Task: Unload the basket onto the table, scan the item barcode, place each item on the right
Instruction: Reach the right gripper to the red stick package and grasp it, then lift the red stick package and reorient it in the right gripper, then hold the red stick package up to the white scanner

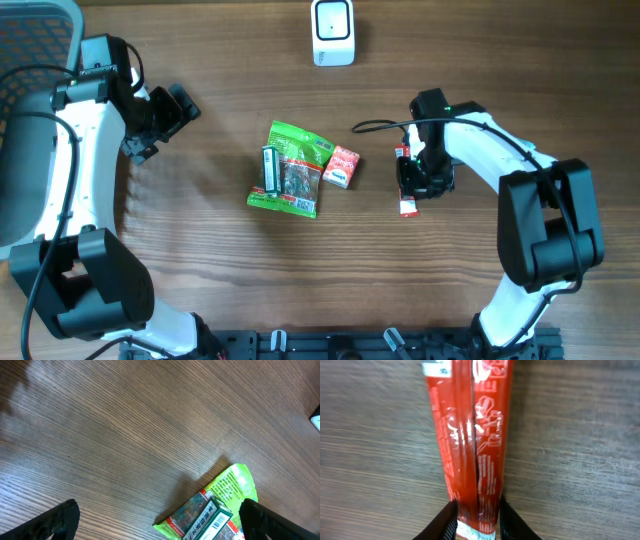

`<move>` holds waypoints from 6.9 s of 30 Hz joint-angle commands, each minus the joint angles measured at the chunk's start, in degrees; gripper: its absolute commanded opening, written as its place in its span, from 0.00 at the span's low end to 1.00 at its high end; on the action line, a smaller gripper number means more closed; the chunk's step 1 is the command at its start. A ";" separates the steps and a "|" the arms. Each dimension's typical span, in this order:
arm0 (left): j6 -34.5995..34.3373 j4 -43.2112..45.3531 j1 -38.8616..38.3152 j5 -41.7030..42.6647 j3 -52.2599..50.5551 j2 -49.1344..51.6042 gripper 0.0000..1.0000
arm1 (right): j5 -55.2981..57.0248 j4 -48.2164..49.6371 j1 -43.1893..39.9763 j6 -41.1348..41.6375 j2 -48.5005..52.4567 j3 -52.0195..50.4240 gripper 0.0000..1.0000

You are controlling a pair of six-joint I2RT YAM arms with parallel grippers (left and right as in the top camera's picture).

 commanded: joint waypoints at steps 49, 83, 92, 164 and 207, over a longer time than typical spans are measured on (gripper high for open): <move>0.48 0.00 0.04 0.48 -0.26 0.48 1.00 | 42.71 22.58 16.79 10.54 -0.52 -15.47 0.06; 0.48 0.00 0.04 0.48 -0.26 0.48 1.00 | 61.88 11.91 18.62 8.04 -8.41 -11.26 0.04; 0.48 0.00 0.04 0.48 -0.26 0.48 1.00 | 57.00 13.05 18.62 3.52 -7.30 -13.49 0.04; 0.48 0.00 0.04 0.48 -0.26 0.48 1.00 | -6.38 22.86 -12.41 -8.46 -13.31 -17.66 0.04; 0.48 0.00 0.09 0.48 -0.26 0.48 1.00 | 17.31 14.84 10.23 -7.21 25.59 53.48 0.04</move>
